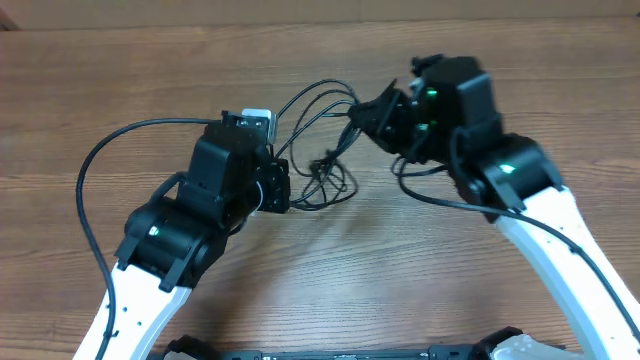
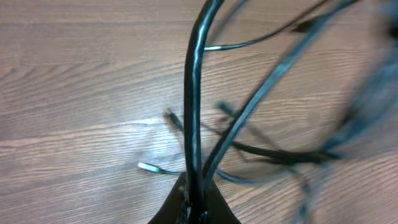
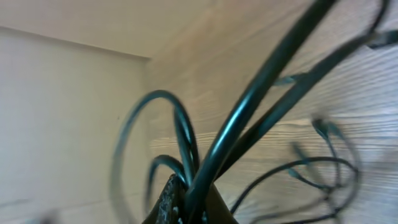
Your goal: Untangle cables
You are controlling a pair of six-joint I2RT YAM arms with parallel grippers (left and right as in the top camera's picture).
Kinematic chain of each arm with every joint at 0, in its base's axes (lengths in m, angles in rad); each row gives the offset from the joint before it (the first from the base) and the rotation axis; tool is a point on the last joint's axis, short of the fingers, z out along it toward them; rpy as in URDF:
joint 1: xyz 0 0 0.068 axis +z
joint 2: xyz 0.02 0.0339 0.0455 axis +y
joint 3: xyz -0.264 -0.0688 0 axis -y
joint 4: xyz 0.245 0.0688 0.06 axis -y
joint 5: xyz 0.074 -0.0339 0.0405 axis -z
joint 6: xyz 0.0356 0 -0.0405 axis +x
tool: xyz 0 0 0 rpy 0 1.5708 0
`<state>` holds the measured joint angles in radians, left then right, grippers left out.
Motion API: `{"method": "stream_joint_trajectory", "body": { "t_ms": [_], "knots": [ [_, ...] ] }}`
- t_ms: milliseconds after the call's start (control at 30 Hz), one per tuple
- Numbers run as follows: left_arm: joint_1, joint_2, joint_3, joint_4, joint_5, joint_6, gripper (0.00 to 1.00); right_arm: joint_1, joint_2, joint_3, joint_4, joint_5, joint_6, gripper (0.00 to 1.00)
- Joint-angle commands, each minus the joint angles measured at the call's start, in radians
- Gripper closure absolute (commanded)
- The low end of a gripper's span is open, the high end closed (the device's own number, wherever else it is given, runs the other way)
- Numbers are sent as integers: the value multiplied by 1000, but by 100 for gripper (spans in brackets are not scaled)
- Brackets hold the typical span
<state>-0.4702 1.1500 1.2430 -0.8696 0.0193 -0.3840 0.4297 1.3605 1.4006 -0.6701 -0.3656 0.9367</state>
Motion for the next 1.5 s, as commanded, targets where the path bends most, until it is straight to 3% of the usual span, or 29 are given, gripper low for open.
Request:
{"method": "stream_joint_trajectory", "body": {
  "t_ms": [0, 333, 567, 1100, 1467],
  "knots": [
    [0, 50, 14, -10, -64, -36, 96, -47, -61, 15, -1, -90, -26, 96],
    [0, 224, 14, 37, -81, -35, 95, -50, -143, 15, 9, -306, -10, 96],
    [0, 338, 14, 94, -84, -35, 96, -53, -211, 15, 52, -307, -55, 96],
    [6, 351, -15, 27, -276, -35, 95, -204, -308, 15, 53, -307, -55, 96],
    [80, 351, -70, 35, -256, -43, 96, -381, -391, 15, 61, -309, -103, 96]
  ]
}}
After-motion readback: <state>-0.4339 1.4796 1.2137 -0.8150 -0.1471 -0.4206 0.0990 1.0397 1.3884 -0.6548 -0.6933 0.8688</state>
